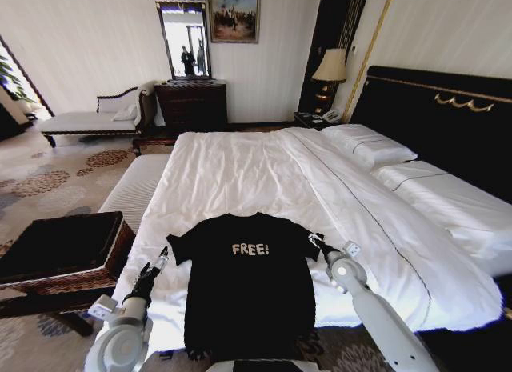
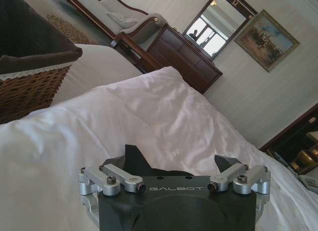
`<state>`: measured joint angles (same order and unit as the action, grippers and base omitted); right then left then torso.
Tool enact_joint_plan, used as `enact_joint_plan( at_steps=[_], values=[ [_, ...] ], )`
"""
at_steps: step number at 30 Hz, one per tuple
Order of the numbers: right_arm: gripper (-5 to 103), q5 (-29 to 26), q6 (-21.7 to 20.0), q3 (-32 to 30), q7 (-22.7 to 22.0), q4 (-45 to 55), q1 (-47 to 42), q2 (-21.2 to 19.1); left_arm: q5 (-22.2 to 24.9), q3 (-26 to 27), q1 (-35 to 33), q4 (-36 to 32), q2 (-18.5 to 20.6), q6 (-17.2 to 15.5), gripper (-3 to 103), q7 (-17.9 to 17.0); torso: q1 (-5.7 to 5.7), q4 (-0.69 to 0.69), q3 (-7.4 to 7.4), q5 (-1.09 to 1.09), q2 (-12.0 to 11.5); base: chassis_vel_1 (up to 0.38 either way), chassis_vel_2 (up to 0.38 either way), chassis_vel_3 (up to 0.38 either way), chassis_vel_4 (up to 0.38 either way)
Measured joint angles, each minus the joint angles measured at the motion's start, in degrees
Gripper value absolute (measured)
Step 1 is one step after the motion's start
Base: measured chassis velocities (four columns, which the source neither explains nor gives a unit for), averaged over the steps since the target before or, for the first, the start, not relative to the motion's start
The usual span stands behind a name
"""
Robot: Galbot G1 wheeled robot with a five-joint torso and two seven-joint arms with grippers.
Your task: Fold the clothes on the bed and place them into the basket.
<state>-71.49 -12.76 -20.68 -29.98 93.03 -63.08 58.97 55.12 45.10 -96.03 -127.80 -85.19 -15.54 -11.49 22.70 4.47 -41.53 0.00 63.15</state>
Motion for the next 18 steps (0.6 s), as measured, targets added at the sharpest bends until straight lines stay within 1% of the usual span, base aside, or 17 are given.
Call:
enact_joint_plan(
  at_steps=[2, 6, 12, 13, 14, 15, 17, 18],
  values=[
    [100, -1.6, -1.0, 0.1, 1.1, -2.1, 1.2, -0.3, 0.5, -0.2, -0.1, -1.0, -0.1, -0.5, 100, -0.4, 0.00, 0.00, 0.00, 0.00, 0.0, 0.000, 0.000, 0.000, 0.000],
    [100, -1.8, -1.2, 0.5, 2.3, -4.7, 2.9, -0.2, 0.5, -0.2, -0.6, -2.3, -0.4, -0.7, 100, -0.6, 0.00, -0.02, 0.00, 0.00, 0.0, 0.000, 0.000, 0.000, 0.000],
    [100, -1.3, -0.7, 0.8, 4.0, -6.2, 3.6, -0.2, 0.6, 0.1, -1.2, -2.6, -0.5, -0.7, 100, -0.6, 0.00, -0.01, 0.00, 0.00, 0.0, 0.000, 0.000, 0.000, 0.000],
    [103, -1.3, -0.5, 0.8, 4.3, -6.2, 3.6, -0.2, 1.0, 0.1, -1.2, -2.6, -0.5, -0.7, 100, -0.6, 0.00, -0.01, 0.00, 0.00, 0.0, 0.000, 0.000, 0.000, 0.000],
    [99, -1.2, -0.4, 0.9, 4.4, -6.2, 3.6, -0.1, 1.4, 0.1, -1.2, -2.6, -0.5, -0.7, 100, -0.6, 0.00, -0.01, 0.00, -0.01, 0.0, 0.000, 0.000, 0.000, 0.000],
    [99, -1.2, -0.4, 0.9, 4.4, -6.2, 3.6, -0.1, 1.4, 0.1, -1.2, -2.6, -0.5, -0.7, 100, -0.6, 0.00, -0.01, 0.00, -0.01, 0.0, 0.000, 0.000, 0.000, 0.000],
    [89, -0.9, 0.0, 0.9, 4.6, -6.3, 3.6, 0.0, 1.7, 0.1, -1.1, -2.3, -0.6, -0.7, 100, -0.6, 0.00, -0.01, 0.00, 0.00, 0.0, 0.000, 0.000, 0.000, 0.000],
    [89, -0.8, 0.2, 1.0, 4.7, -6.4, 3.6, 0.1, 1.7, 0.1, -1.0, -2.2, -0.6, -0.7, 100, -0.6, 0.00, -0.01, 0.00, 0.00, 0.0, 0.000, 0.000, 0.000, 0.000]
  ],
)
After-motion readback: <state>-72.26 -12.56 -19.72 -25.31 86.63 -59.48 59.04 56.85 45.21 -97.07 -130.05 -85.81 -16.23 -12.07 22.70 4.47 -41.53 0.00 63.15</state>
